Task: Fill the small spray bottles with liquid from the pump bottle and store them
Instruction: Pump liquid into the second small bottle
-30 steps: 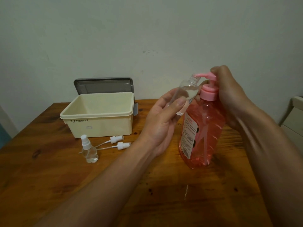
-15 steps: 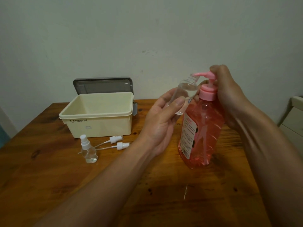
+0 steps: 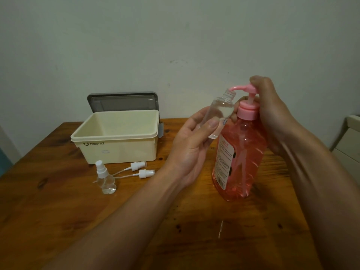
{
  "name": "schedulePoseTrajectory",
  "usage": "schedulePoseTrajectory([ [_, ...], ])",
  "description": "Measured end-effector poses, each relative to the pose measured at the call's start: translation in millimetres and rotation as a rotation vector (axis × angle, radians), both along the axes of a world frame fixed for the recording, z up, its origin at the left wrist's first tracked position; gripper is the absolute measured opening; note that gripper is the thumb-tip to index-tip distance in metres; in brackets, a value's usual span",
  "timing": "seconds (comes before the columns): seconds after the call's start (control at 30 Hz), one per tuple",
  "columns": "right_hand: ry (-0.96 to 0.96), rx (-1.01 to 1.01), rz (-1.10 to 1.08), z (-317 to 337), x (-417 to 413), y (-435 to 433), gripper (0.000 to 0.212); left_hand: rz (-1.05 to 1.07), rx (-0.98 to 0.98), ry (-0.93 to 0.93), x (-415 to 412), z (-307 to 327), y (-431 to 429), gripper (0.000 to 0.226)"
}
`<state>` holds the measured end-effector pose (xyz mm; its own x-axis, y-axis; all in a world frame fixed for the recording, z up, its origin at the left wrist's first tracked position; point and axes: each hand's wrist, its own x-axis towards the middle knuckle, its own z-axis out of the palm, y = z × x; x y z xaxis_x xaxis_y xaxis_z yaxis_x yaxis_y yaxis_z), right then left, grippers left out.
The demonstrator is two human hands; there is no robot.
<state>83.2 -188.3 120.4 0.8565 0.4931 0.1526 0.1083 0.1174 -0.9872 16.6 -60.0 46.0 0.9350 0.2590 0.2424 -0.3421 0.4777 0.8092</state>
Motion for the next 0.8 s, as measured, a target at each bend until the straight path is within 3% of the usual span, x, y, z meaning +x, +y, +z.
schedulePoseTrajectory([
  [0.23,-0.027,-0.018,-0.024,-1.9,1.9,-0.8,0.041,-0.004,-0.022,0.003,1.5,-2.2,-1.9,0.060],
  [0.4,-0.003,-0.040,-0.016,-0.8,1.4,-0.7,0.053,-0.015,-0.015,-0.011,1.8,2.3,0.0,0.061],
  [0.8,-0.012,-0.025,-0.042,-3.3,3.6,-0.6,0.045,-0.013,-0.036,-0.015,2.1,0.2,0.2,0.062],
])
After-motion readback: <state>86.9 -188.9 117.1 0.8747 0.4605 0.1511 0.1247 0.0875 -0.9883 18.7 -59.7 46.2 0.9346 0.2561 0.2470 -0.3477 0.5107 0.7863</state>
